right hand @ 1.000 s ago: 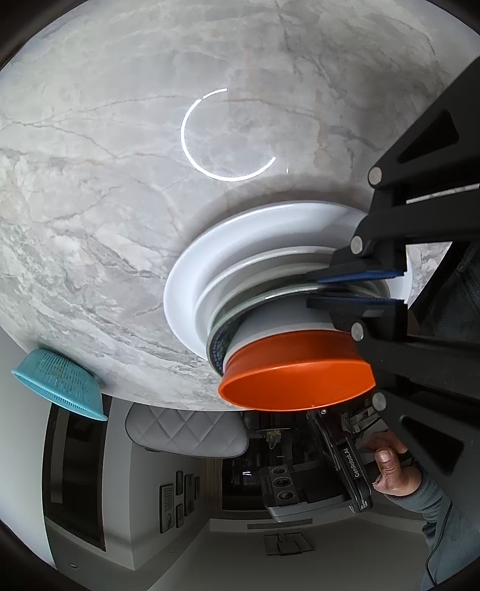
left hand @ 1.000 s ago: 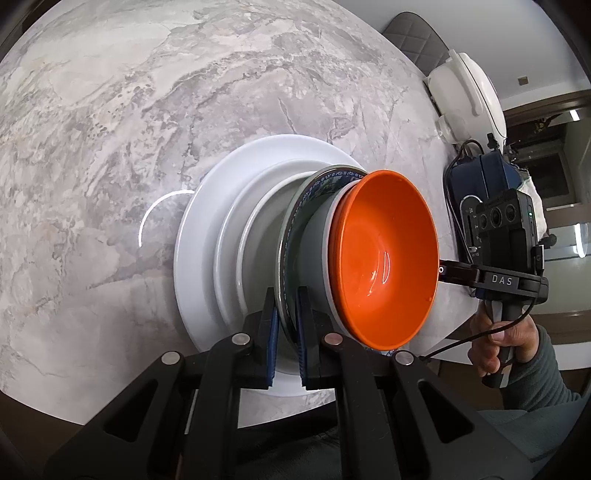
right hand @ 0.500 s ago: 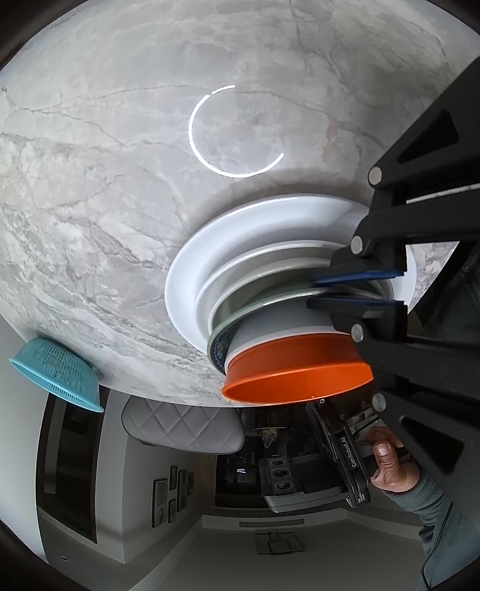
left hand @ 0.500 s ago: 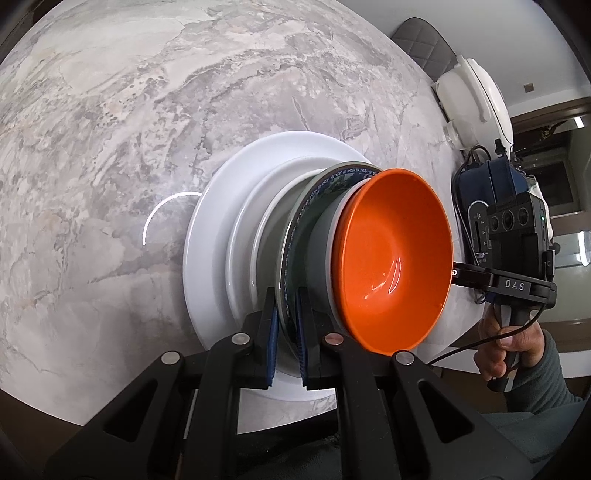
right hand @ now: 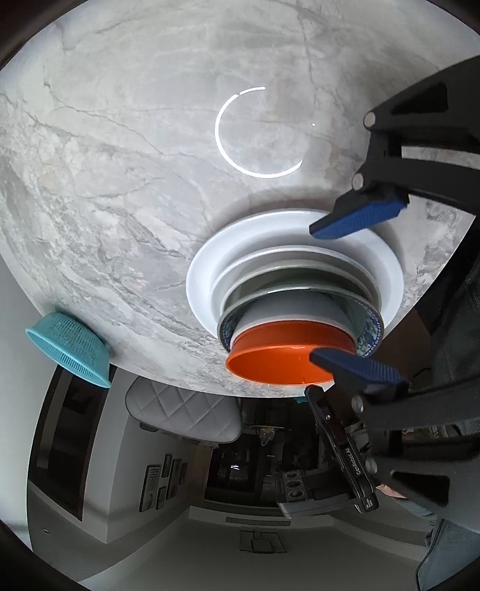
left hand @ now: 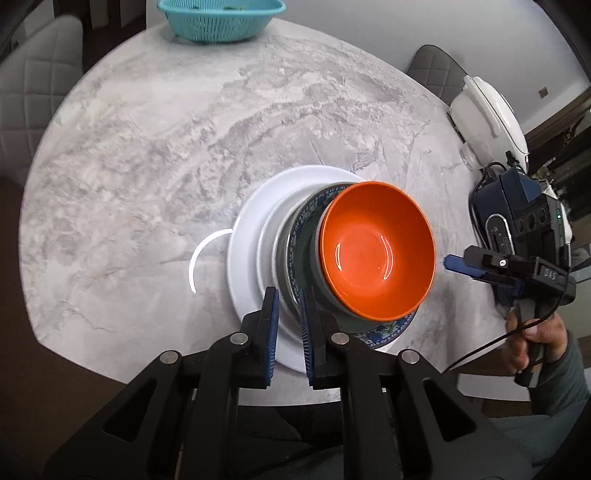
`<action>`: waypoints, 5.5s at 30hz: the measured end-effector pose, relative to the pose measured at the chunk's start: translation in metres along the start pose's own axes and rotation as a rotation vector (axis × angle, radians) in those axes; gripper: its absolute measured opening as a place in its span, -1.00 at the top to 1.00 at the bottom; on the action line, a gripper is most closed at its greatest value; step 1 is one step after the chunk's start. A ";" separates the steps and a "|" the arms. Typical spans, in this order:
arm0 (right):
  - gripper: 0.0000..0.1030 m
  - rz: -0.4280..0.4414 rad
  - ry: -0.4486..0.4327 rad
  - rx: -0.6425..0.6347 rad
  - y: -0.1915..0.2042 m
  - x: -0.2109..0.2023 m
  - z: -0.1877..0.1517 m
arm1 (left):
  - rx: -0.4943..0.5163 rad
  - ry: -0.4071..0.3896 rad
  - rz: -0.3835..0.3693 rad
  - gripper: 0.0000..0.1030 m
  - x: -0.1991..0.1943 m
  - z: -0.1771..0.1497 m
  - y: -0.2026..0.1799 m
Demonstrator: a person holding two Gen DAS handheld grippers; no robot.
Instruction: Organize plates and bowls
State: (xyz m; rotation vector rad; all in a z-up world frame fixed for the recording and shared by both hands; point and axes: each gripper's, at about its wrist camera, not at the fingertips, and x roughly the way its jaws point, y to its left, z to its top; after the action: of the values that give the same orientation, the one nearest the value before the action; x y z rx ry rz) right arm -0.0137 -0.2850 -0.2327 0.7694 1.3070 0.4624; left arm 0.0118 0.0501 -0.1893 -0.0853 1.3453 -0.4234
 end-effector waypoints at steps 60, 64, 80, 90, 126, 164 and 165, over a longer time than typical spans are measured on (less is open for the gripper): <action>-1.00 -0.527 -0.463 -0.368 0.178 -0.097 -0.072 | -0.123 -0.400 0.242 -0.45 -0.158 0.008 -0.089; -1.00 -0.558 -0.451 -0.372 0.180 -0.091 -0.073 | -0.108 -0.383 0.280 -0.45 -0.148 0.002 -0.088; -1.00 -0.745 -0.402 -0.371 0.177 -0.061 -0.058 | -0.108 -0.269 0.315 -0.45 -0.110 0.000 -0.084; -1.00 -0.765 -0.399 -0.372 0.180 -0.054 -0.054 | -0.113 -0.253 0.328 -0.45 -0.101 0.002 -0.084; -1.00 -0.765 -0.366 -0.356 0.171 -0.052 -0.052 | -0.113 -0.254 0.328 -0.45 -0.099 0.001 -0.083; -1.00 -0.766 -0.362 -0.362 0.174 -0.049 -0.054 | -0.112 -0.268 0.325 -0.45 -0.104 0.002 -0.090; -1.00 -0.766 -0.363 -0.362 0.174 -0.049 -0.055 | -0.112 -0.268 0.326 -0.45 -0.104 0.002 -0.090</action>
State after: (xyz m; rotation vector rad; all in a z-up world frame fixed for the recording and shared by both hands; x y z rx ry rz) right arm -0.0575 -0.1882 -0.0766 0.0134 1.0345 -0.0655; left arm -0.0255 0.0026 -0.0655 -0.0133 1.0922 -0.0576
